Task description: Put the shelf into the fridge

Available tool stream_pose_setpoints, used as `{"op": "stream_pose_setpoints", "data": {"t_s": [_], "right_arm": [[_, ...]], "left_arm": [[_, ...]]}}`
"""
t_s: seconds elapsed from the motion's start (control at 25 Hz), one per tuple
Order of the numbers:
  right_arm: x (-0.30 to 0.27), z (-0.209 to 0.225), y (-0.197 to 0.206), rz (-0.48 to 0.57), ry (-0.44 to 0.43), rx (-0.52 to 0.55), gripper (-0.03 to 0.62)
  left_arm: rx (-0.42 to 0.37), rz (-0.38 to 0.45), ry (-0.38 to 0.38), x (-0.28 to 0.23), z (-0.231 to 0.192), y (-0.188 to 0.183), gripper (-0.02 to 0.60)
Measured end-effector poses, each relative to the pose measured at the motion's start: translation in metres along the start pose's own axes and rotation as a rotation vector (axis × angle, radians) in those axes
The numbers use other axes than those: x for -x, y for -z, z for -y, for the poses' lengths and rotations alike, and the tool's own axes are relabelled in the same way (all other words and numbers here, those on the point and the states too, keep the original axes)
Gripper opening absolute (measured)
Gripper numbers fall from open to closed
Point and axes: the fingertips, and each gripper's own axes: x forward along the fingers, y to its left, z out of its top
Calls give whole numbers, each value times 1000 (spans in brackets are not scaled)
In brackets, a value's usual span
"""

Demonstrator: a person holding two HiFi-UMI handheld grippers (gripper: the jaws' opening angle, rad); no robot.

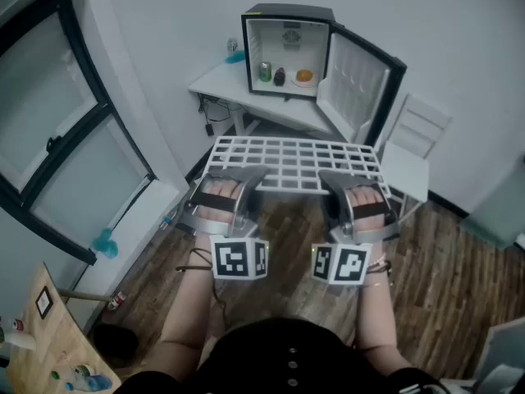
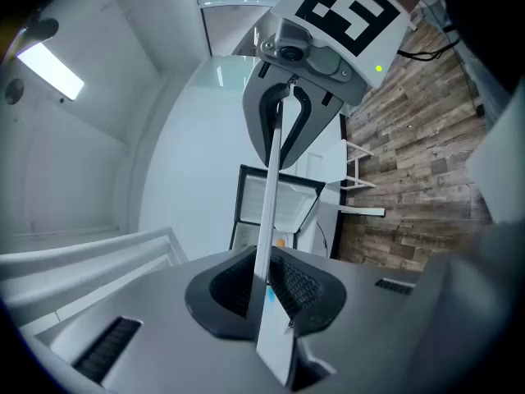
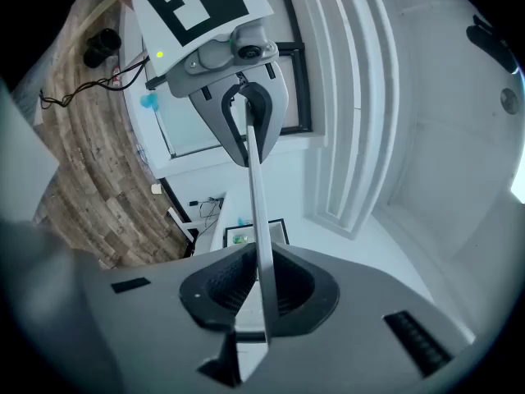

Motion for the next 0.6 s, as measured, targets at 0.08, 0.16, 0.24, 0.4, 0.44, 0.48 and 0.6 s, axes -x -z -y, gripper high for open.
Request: {"op": "stream_pose_setpoints", "data": {"t_s": [0.08,0.16,0.24,0.4,0.44,0.48,0.6], "right_arm": [[0,1,0,-5,3,6,44],[-1,2,-1,-8,6,11,43],[-2,3,-1,-8,9,10,43],[-4,2,1,-13,10,4,43],[-4,2,1,-14,8,5,43],[-5,2,1,-15,6,6,43],[-11,3,2,-10,2,13,44]], "left_arm": [[0,5,-7,0,0,0,46],[-3,10,-11,-1,-1,1,46],[-10,14,-12,-3,-3,2,46],[-15,20,-14,-5,-2,1,46],[-14,20,-13,-6,-2,1,46],[-12,21,-12,-7,-2,2,46],[-12,20,-17,-11,-3,4,46]]}}
